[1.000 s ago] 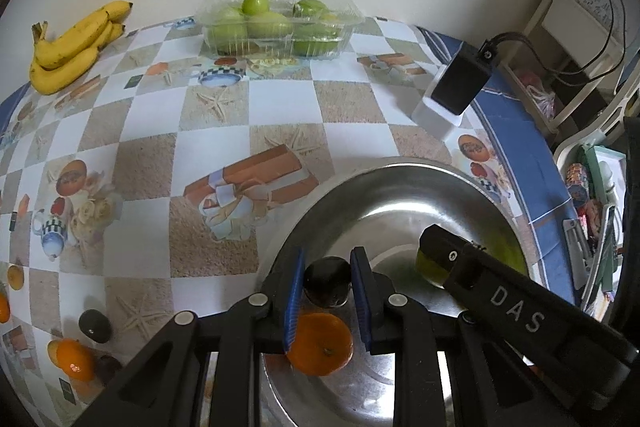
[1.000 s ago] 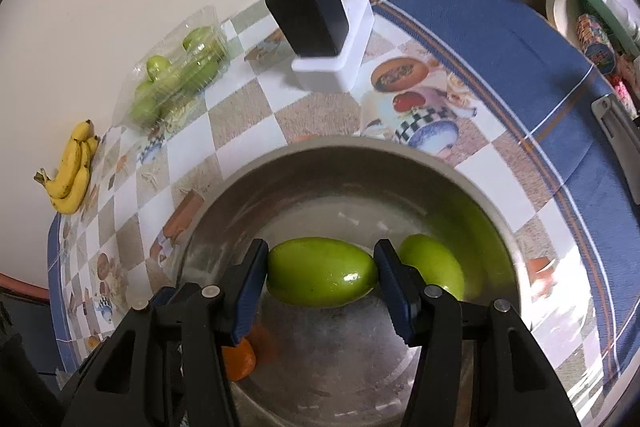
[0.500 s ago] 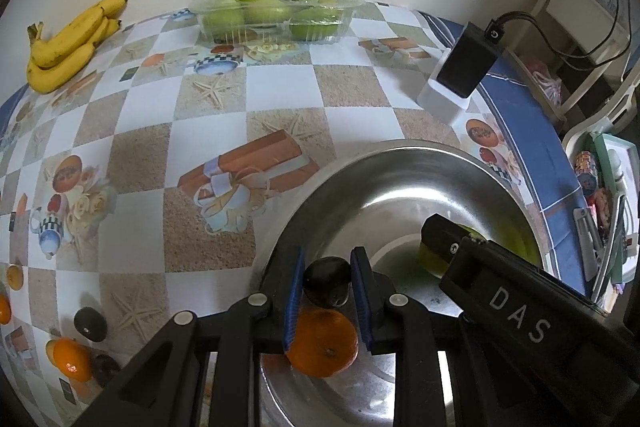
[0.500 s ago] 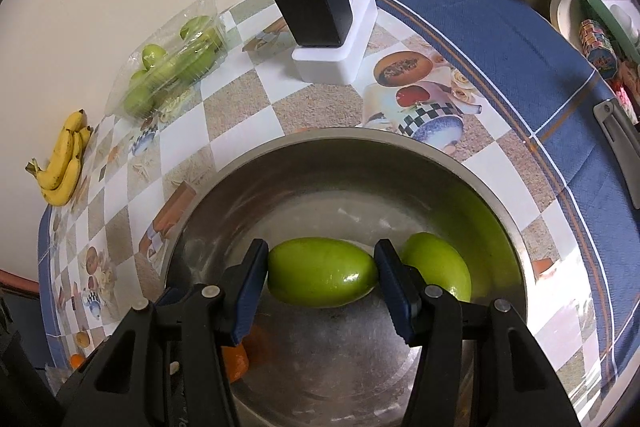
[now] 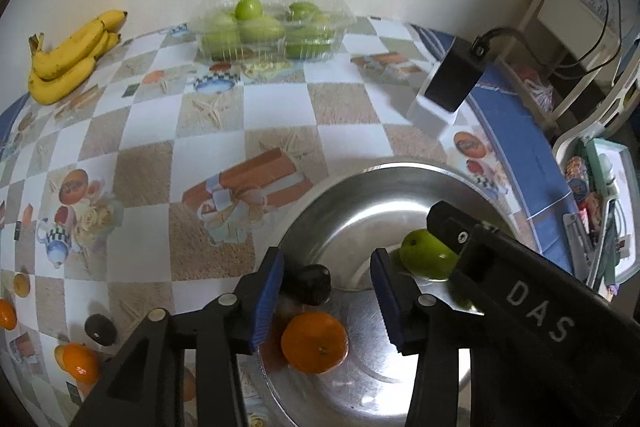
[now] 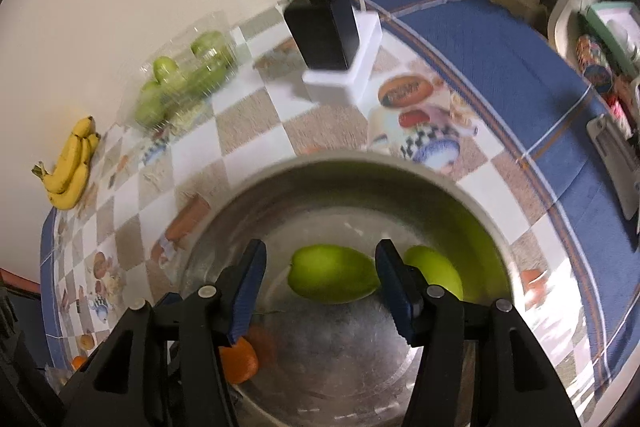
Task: Organize fruits
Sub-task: 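Carry the plum into the steel bowl with the left gripper while the right gripper releases the mango there, then withdraw both open grippers from the steel bowl toward the loose fruit, then grasp a small yellow fruit with the left gripper while the right gripper grasps a dark plum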
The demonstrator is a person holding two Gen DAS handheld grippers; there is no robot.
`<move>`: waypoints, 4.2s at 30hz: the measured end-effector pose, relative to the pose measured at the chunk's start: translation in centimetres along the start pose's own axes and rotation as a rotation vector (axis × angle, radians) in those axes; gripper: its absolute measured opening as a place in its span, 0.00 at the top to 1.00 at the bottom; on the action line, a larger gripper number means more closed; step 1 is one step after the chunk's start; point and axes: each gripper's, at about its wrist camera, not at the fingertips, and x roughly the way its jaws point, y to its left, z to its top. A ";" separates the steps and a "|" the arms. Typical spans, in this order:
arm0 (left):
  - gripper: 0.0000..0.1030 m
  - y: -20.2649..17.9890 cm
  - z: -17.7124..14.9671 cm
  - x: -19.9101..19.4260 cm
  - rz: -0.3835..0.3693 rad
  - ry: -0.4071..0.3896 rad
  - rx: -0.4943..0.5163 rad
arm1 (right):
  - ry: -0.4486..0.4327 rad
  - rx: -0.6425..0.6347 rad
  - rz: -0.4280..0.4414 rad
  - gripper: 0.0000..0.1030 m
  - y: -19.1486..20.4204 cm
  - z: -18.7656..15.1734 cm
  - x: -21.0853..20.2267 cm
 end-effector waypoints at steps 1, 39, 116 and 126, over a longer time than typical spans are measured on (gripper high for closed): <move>0.52 0.0 0.1 -0.3 0.002 -0.008 0.000 | -0.012 -0.004 0.002 0.43 0.1 0.1 -0.5; 0.19 12.7 -0.2 -2.3 0.221 0.020 -0.371 | 0.011 -0.064 -0.037 0.10 1.4 -0.8 0.1; 0.02 26.4 -6.2 -7.6 0.230 0.016 -0.607 | 0.217 -0.445 0.161 0.17 18.3 -10.4 2.0; 0.03 27.4 -7.4 -5.5 0.216 0.075 -0.674 | 0.255 -0.424 0.161 0.28 18.9 -11.2 4.1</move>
